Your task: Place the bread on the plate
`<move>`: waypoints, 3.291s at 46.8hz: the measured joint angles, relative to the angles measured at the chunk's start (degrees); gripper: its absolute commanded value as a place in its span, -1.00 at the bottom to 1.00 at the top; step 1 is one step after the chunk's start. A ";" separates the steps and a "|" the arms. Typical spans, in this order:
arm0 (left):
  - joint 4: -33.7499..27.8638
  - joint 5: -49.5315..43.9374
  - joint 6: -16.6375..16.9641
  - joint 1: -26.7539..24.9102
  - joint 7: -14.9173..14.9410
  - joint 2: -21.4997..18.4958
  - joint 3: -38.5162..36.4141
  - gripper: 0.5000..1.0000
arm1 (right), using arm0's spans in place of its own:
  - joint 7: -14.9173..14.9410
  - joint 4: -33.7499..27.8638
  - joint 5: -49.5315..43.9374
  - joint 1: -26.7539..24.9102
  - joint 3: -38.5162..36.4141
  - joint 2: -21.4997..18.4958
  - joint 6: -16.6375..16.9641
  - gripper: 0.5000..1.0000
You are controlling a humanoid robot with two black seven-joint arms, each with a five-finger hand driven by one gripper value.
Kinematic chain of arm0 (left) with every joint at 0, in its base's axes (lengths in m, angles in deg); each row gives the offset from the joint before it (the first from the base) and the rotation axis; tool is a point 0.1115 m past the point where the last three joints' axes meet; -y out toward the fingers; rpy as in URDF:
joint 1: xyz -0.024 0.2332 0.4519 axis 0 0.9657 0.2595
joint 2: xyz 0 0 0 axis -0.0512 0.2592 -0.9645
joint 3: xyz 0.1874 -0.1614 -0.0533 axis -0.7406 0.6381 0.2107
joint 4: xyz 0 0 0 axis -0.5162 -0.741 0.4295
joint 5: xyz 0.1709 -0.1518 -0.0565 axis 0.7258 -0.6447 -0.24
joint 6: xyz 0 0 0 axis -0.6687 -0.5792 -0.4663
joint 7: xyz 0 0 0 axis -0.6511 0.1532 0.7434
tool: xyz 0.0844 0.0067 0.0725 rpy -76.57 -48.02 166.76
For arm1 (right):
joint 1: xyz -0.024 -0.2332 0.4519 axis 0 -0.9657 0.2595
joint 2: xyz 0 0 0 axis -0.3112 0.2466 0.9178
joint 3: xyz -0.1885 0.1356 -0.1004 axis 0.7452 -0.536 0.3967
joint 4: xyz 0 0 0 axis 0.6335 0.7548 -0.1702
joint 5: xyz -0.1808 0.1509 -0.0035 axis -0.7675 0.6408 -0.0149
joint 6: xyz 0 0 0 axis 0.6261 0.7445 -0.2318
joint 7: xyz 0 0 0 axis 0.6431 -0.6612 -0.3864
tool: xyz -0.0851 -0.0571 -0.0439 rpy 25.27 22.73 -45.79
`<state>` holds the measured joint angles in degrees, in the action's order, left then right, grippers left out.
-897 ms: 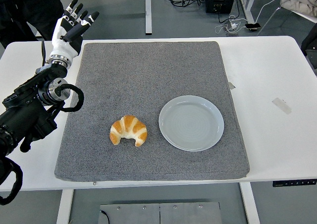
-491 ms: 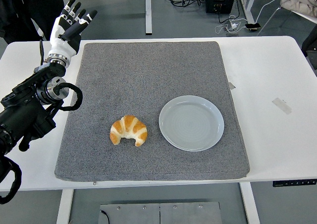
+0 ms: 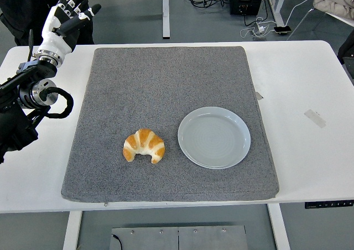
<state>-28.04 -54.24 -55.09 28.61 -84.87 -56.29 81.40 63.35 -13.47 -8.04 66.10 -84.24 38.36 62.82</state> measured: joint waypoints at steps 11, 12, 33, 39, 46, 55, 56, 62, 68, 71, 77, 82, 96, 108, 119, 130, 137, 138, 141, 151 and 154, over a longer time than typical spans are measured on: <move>-2.80 0.00 3.17 -2.99 -0.07 -3.29 -9.99 0.89 | 0.00 0.00 -0.03 0.00 0.00 0.00 0.00 1.00; -2.91 0.00 3.26 -3.14 -0.06 -3.46 -10.27 0.89 | 0.00 0.00 -0.04 0.02 0.00 0.00 0.00 1.00; -25.28 2.51 8.30 -10.72 0.00 -16.81 -27.65 0.88 | 0.00 0.00 -0.02 -0.04 0.00 0.00 0.00 1.00; -32.23 6.59 11.28 -12.37 0.16 -20.47 -31.12 0.87 | 0.00 0.00 -0.02 -0.02 0.00 0.00 0.00 1.00; -38.50 13.66 13.34 -12.97 1.66 -24.10 -32.34 0.87 | 0.00 0.00 -0.03 0.00 0.00 0.00 0.00 1.00; -41.55 19.94 13.48 -13.33 3.57 -26.27 -34.19 0.88 | 0.00 0.00 -0.01 -0.03 0.00 0.00 0.00 1.00; -42.07 20.54 13.48 -13.57 3.84 -26.46 -34.69 0.88 | 0.00 0.00 -0.01 -0.01 0.00 0.00 0.00 1.00; -46.36 25.55 13.47 -14.36 6.19 -28.11 -36.32 0.88 | 0.00 0.00 -0.01 -0.02 0.00 0.00 0.00 1.00; -49.17 30.18 13.36 -14.36 10.36 -29.34 -36.56 0.88 | 0.00 0.00 -0.03 0.02 0.00 0.00 0.00 1.00; -49.46 32.35 13.30 -14.32 12.25 -29.33 -37.07 0.88 | 0.00 0.00 -0.03 -0.01 0.00 0.00 0.00 1.00; -50.42 35.53 13.28 -14.24 14.75 -29.29 -37.66 0.88 | 0.00 0.00 -0.03 0.01 0.00 0.00 0.00 1.00; -51.79 38.01 13.29 -14.23 15.25 -29.41 -38.03 0.88 | 0.01 -0.02 -0.03 -0.03 0.00 0.00 0.00 1.00; -55.63 46.43 13.34 -14.25 17.93 -30.09 -38.18 0.88 | 0.00 0.00 0.01 0.00 0.00 0.00 0.00 1.00; -59.25 49.56 14.90 -14.33 19.34 -30.17 -38.09 0.88 | 0.01 0.00 -0.04 -0.03 0.00 0.00 0.00 1.00; -60.93 53.28 16.16 -14.33 19.75 -29.67 -39.61 0.88 | 0.01 0.00 -0.03 -0.01 0.00 0.00 0.00 1.00; -60.87 57.70 16.20 -14.33 19.86 -29.91 -42.94 0.88 | 0.00 0.00 -0.03 0.00 0.00 0.00 0.00 1.00; -60.74 59.78 16.20 -14.25 19.79 -30.14 -43.08 0.88 | 0.00 0.00 -0.01 0.02 0.00 0.00 0.00 1.00; -60.74 59.97 16.20 -14.24 19.79 -30.14 -43.08 0.88 | 0.01 0.00 -0.01 0.01 0.00 0.00 0.00 1.00; -60.73 60.48 16.23 -14.06 19.78 -30.02 -42.98 0.88 | 0.00 0.00 0.00 -0.02 0.00 0.00 0.00 1.00; -60.52 64.36 18.95 -12.78 19.70 -27.96 -42.82 0.88 | 0.01 0.00 -0.01 0.00 -0.01 0.00 0.00 1.00; -60.36 64.72 20.09 -12.53 19.75 -27.19 -42.95 0.88 | 0.00 0.00 -0.02 0.02 0.00 0.00 0.00 1.00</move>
<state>-88.41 10.48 -34.99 16.08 -65.12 -83.48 38.44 63.35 -13.47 -8.06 66.11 -84.24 38.36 62.82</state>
